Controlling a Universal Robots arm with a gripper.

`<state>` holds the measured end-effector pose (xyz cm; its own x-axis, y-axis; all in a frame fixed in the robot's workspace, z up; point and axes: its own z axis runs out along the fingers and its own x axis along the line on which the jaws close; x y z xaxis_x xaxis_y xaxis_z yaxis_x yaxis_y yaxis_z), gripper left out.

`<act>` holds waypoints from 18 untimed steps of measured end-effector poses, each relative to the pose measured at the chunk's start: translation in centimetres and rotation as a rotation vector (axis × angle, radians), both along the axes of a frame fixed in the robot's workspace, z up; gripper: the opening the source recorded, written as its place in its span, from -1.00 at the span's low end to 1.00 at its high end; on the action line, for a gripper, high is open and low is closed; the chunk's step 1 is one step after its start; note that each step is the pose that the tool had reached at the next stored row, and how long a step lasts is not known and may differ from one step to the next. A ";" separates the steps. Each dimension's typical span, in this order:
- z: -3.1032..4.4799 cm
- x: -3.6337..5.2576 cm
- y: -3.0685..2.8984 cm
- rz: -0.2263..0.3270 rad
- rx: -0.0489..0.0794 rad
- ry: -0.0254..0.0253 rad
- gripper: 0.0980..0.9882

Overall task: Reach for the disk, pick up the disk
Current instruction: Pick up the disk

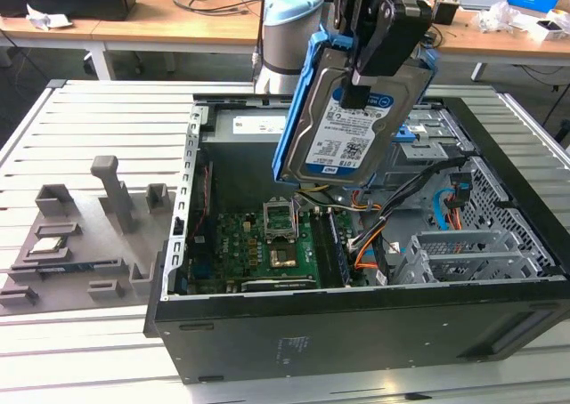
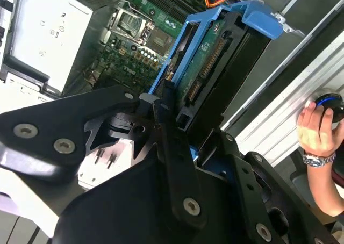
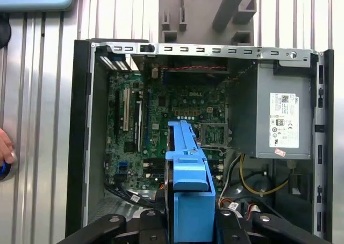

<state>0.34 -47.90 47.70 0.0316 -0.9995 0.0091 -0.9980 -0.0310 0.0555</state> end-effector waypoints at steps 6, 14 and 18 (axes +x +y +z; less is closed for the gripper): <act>-0.12 0.00 -2.15 0.000 -0.001 0.0000 -0.40; -0.22 0.00 -4.62 0.000 -0.001 0.0000 -0.40; -0.28 0.00 -6.08 0.000 -0.001 0.0000 -0.40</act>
